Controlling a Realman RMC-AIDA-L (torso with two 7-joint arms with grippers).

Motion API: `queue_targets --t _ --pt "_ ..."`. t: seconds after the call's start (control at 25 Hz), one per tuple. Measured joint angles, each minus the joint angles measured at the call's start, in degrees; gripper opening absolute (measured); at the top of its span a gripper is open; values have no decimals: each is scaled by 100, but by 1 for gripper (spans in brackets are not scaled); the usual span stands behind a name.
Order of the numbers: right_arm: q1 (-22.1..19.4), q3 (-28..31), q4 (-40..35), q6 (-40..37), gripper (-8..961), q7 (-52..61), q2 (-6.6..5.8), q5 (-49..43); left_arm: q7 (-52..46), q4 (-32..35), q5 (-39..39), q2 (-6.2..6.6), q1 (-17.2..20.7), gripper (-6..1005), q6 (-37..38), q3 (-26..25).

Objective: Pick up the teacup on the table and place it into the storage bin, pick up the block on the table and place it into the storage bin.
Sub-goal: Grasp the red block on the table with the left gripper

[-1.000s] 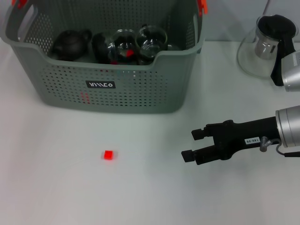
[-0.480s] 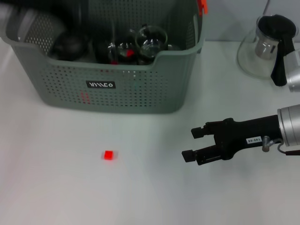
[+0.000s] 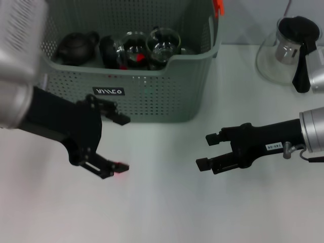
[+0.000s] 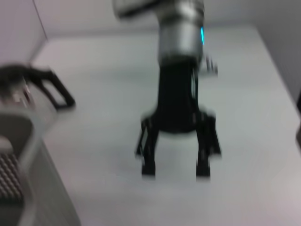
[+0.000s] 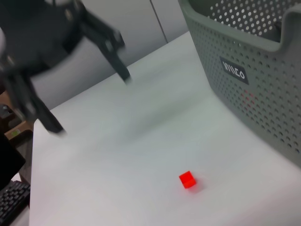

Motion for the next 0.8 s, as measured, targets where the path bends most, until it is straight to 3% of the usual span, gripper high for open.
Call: queue_targets --t 0.12,0.36,0.56,0.8 --pt "43 0 0 24 941 63 0 -10 160 -102 763 -89 -6 913 -524 620" --pt "53 0 10 59 940 141 10 -12 80 -488 1752 -126 -66 913 -1620 1898" --pt "47 1 60 110 941 142 29 -11 -59 -1032 2228 -128 -275 912 -2253 2408" --pt "-6 65 63 126 940 142 44 -10 -184 -1572 2616 -123 -465 911 -2621 2669"
